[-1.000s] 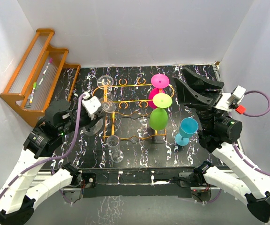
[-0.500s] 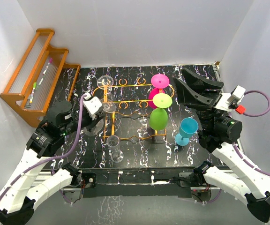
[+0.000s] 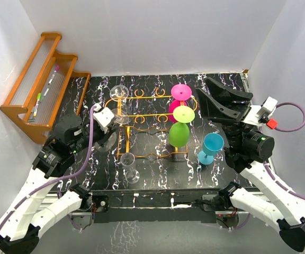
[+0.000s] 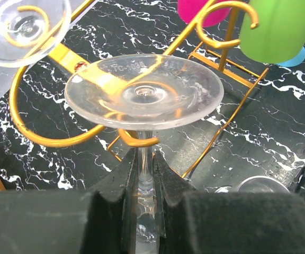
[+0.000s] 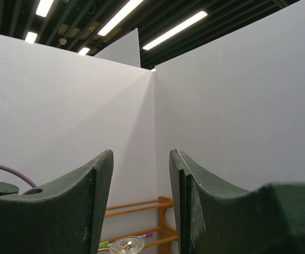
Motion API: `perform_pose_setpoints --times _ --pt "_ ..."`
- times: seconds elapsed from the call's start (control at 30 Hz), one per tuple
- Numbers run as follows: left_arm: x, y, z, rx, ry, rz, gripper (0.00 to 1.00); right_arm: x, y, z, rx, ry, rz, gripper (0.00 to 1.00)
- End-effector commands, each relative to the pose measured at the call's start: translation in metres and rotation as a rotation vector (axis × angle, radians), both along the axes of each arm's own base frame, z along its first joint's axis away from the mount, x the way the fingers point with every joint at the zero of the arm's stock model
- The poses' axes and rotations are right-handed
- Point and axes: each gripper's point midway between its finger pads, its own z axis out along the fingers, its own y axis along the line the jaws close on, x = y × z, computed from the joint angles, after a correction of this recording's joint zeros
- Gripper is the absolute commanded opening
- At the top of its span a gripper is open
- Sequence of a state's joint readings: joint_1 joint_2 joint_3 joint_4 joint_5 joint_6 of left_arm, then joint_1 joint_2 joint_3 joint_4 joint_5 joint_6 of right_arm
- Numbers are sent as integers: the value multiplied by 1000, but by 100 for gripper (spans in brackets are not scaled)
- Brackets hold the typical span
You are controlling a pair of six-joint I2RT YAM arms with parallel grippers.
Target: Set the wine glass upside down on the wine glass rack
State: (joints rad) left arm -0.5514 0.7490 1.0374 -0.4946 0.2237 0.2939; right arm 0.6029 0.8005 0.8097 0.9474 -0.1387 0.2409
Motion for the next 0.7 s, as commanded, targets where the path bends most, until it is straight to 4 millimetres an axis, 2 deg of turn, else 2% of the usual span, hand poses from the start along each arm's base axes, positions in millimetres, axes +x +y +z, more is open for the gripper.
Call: perform_pose_setpoints --times 0.0,0.23,0.53,0.57,0.67 --pt "5 4 17 -49 -56 36 0 -13 -6 16 18 -47 4 49" --pt "10 7 9 -29 -66 54 0 -12 -4 14 17 -42 14 49" --pt "10 3 -21 6 -22 26 0 -13 -6 14 15 -38 7 49" --pt "10 3 -24 10 -21 30 1 -13 -6 13 14 -38 6 49" --pt "10 5 -30 24 -17 31 17 -13 -6 13 12 -40 2 49"
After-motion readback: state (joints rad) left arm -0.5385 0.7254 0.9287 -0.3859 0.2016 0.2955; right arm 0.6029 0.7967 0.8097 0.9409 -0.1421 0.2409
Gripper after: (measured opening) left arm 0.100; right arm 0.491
